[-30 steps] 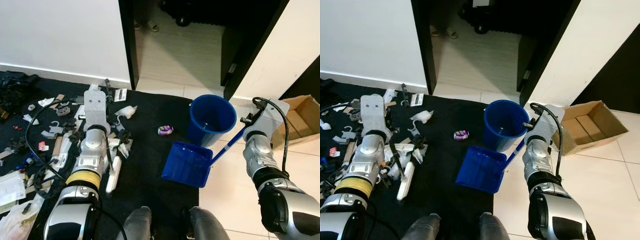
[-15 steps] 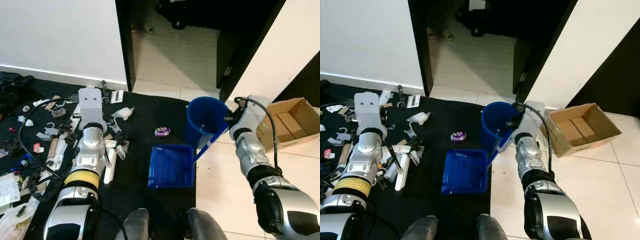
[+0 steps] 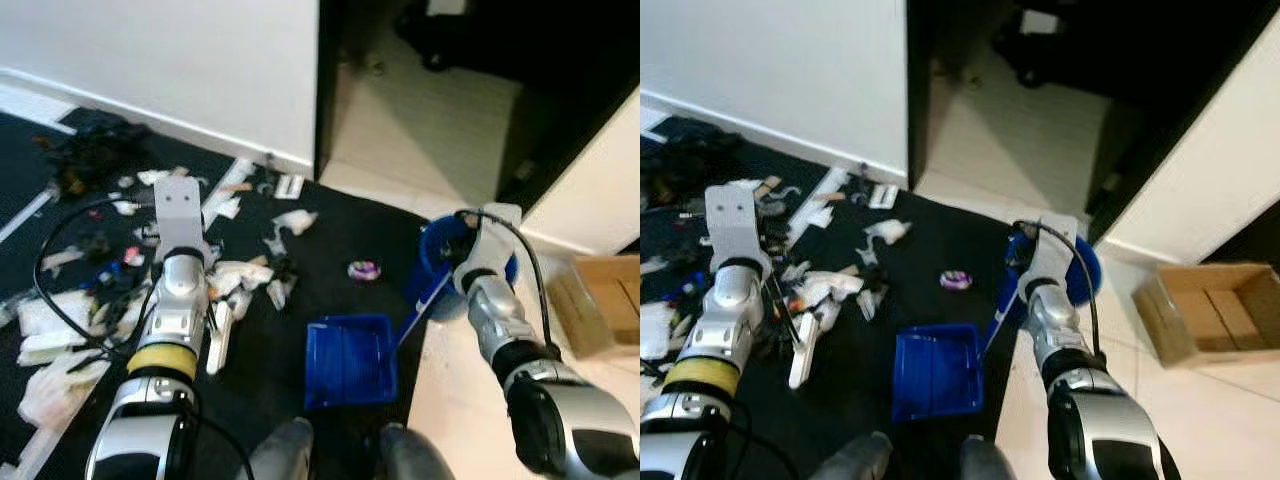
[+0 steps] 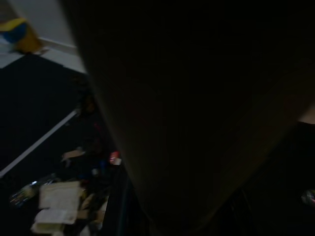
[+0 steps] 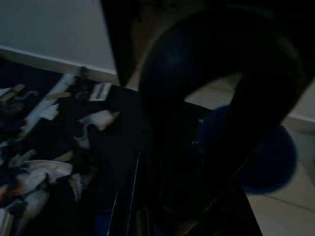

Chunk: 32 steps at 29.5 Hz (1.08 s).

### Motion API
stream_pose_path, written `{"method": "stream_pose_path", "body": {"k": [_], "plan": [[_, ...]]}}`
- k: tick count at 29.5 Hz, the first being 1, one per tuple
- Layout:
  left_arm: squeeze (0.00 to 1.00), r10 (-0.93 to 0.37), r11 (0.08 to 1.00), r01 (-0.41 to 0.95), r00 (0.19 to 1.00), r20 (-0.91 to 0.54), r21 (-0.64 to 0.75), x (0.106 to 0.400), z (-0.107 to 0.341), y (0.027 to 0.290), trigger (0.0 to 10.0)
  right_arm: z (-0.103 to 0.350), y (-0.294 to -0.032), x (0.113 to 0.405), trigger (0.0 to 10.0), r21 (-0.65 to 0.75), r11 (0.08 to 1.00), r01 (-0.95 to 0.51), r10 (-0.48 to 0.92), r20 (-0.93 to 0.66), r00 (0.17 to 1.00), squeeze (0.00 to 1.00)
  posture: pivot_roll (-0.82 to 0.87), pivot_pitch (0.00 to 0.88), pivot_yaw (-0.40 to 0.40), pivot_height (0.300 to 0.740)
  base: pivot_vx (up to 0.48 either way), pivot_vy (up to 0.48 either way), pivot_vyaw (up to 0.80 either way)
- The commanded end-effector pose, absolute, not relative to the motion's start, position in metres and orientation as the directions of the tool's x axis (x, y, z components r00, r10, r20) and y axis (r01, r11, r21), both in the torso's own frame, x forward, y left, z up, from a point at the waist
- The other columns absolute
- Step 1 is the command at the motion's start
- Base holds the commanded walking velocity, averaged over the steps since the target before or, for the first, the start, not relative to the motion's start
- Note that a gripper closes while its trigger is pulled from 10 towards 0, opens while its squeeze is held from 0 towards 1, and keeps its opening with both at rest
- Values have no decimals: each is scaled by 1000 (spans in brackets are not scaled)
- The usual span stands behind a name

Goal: Sweep floor

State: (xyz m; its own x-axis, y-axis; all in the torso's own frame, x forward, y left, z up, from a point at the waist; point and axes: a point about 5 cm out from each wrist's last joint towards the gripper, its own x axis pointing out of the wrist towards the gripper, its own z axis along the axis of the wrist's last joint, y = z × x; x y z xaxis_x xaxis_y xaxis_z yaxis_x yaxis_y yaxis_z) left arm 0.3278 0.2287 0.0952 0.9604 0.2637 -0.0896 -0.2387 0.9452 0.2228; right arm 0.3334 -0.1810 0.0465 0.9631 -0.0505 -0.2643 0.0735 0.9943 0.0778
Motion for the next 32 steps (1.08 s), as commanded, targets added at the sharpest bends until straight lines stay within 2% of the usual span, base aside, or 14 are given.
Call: {"method": "stream_pose_path", "body": {"k": [1, 13, 21, 32], "plan": [[0, 279, 935, -249, 956, -93, 252, 328, 95, 229, 10000, 53, -182, 337, 10000, 81, 994, 75, -54, -237, 970, 0, 138, 33, -75, 740, 0, 0, 800], [0, 267, 944, -232, 955, -130, 233, 329, 94, 225, 10000, 50, -181, 335, 10000, 91, 992, 85, -60, -242, 969, 0, 141, 42, -60, 740, 0, 0, 800], [0, 299, 936, -274, 950, -90, 220, 329, 101, 230, 10000, 48, -181, 333, 10000, 87, 993, 85, -61, -249, 966, 0, 154, 44, -67, 740, 0, 0, 800], [0, 340, 929, -314, 934, -113, 196, 330, 101, 237, 10000, 57, -178, 341, 10000, 91, 994, 65, -42, -234, 971, 0, 158, 40, -74, 740, 0, 0, 800]]}}
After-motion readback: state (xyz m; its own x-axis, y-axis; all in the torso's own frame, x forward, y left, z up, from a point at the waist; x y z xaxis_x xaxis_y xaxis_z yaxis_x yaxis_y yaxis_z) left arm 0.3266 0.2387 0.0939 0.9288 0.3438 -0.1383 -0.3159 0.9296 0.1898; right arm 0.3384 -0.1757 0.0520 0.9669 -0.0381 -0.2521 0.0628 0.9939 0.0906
